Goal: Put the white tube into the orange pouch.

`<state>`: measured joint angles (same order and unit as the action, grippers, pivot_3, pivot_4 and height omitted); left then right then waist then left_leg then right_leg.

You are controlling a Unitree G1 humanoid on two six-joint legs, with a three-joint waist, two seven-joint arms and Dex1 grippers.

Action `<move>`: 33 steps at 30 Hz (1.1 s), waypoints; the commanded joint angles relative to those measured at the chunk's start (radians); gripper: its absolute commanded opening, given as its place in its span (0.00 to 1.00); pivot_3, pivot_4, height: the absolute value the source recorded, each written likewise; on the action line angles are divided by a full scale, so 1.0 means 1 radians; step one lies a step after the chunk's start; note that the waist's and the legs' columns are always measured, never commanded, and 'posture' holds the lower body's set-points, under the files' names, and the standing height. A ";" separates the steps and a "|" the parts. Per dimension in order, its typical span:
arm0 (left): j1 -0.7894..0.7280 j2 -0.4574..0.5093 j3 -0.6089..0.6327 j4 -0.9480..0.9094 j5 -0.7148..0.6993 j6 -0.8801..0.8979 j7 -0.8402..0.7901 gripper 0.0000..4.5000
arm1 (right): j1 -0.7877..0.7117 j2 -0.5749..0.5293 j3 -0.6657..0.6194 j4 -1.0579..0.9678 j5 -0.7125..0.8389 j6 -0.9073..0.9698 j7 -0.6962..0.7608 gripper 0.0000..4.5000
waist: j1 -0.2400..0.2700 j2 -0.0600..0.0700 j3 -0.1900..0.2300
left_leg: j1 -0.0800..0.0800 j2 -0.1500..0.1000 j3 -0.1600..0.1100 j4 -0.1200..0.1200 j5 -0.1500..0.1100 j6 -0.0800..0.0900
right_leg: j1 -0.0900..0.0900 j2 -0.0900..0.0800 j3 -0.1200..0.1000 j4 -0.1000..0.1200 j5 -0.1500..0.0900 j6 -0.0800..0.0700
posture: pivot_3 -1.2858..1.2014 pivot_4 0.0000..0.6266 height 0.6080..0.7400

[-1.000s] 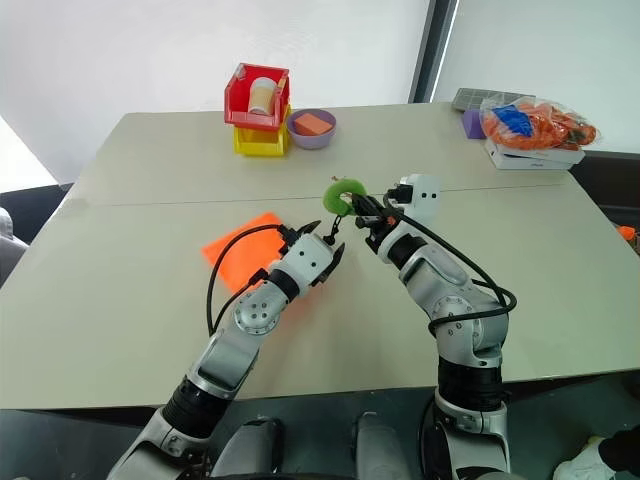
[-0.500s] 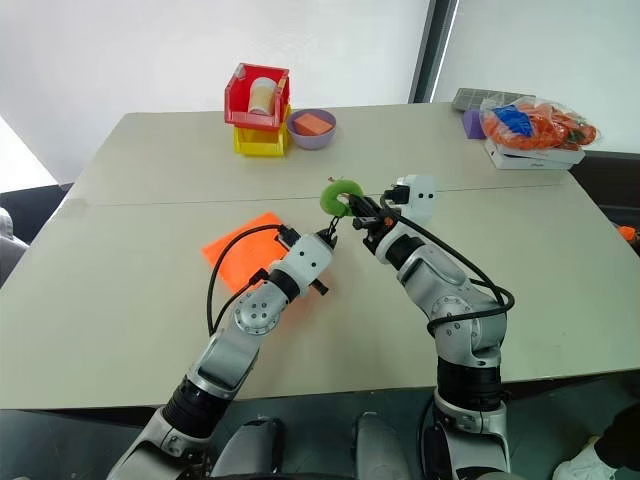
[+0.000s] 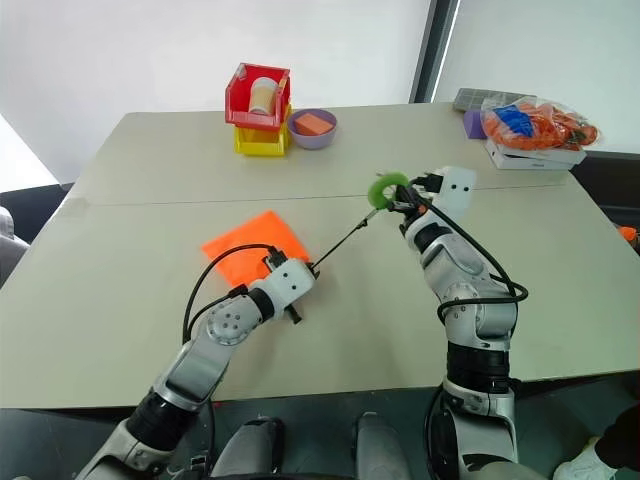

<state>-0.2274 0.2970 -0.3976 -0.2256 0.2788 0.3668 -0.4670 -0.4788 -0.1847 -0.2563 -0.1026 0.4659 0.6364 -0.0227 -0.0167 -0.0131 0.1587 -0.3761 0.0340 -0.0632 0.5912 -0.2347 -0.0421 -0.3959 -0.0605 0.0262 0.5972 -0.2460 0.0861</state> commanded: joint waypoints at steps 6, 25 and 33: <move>0.034 0.047 0.033 -0.050 -0.022 0.035 -0.029 0.06 | -0.024 -0.048 0.018 -0.009 -0.078 -0.048 0.006 0.00 | -0.001 0.001 0.000 | 0.000 0.000 0.000 0.000 0.000 0.000 | 0.000 0.000 0.000 0.000 0.000 0.000 | 0.52 0.24 1.00; 0.174 0.160 0.499 -0.192 -0.562 0.111 -0.228 0.78 | 0.357 -0.379 0.043 -0.123 -0.059 -0.180 0.526 0.55 | -0.001 0.000 0.000 | 0.001 0.000 0.000 0.001 -0.001 0.001 | 0.001 -0.001 0.000 -0.001 -0.003 0.005 | 0.52 0.24 1.00; 0.311 0.215 0.655 -0.065 -0.586 0.045 -0.216 0.78 | 0.499 -0.438 -0.021 -0.156 0.038 -0.203 0.732 0.55 | 0.002 -0.002 0.001 | 0.001 0.000 0.000 0.002 -0.003 0.003 | -0.002 -0.002 0.000 -0.003 -0.004 0.005 | 0.52 0.24 1.00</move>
<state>0.0855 0.5069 0.2315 -0.2766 -0.2922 0.4436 -0.6862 0.0252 -0.6164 -0.2681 -0.2405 0.4963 0.4676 0.6936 -0.0148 -0.0151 0.1598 -0.3749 0.0340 -0.0626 0.5945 -0.2377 -0.0388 -0.3980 -0.0625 0.0261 0.5942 -0.2496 0.0908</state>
